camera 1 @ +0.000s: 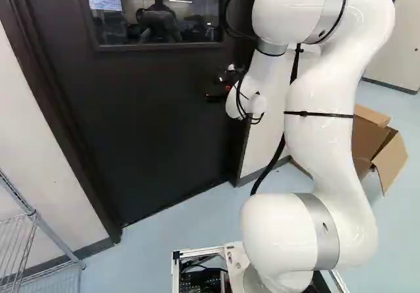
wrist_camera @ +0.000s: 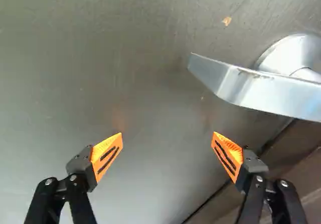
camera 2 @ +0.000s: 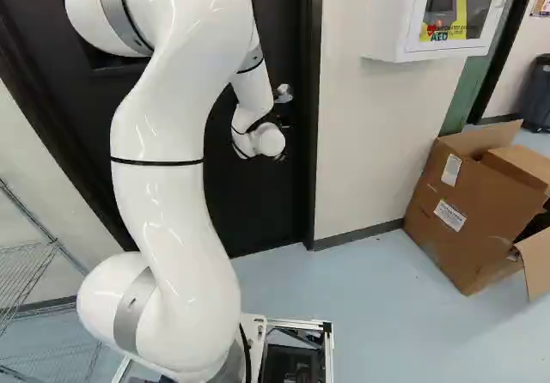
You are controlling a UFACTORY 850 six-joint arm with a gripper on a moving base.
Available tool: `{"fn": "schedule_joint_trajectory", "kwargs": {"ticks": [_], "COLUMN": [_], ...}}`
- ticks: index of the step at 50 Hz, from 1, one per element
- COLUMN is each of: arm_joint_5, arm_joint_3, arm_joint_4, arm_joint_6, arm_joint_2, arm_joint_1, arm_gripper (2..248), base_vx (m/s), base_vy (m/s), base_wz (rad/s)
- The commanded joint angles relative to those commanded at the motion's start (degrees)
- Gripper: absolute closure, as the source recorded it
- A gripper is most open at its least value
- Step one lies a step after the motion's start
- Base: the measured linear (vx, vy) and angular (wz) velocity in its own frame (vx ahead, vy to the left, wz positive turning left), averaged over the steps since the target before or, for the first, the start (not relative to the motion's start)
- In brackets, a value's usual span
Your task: Open the door and move inside
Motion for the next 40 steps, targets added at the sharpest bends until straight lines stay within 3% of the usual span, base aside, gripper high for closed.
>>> {"fn": "schedule_joint_trajectory", "kwargs": {"ticks": [40], "arm_joint_5": [0.00], "arm_joint_3": [-9.60], "arm_joint_4": [1.06], "arm_joint_6": [0.00], "arm_joint_2": [-7.22], "arm_joint_1": [2.92], "arm_gripper": [3], "base_vx": [0.000], "base_vy": [0.000], "base_wz": [0.000]}}
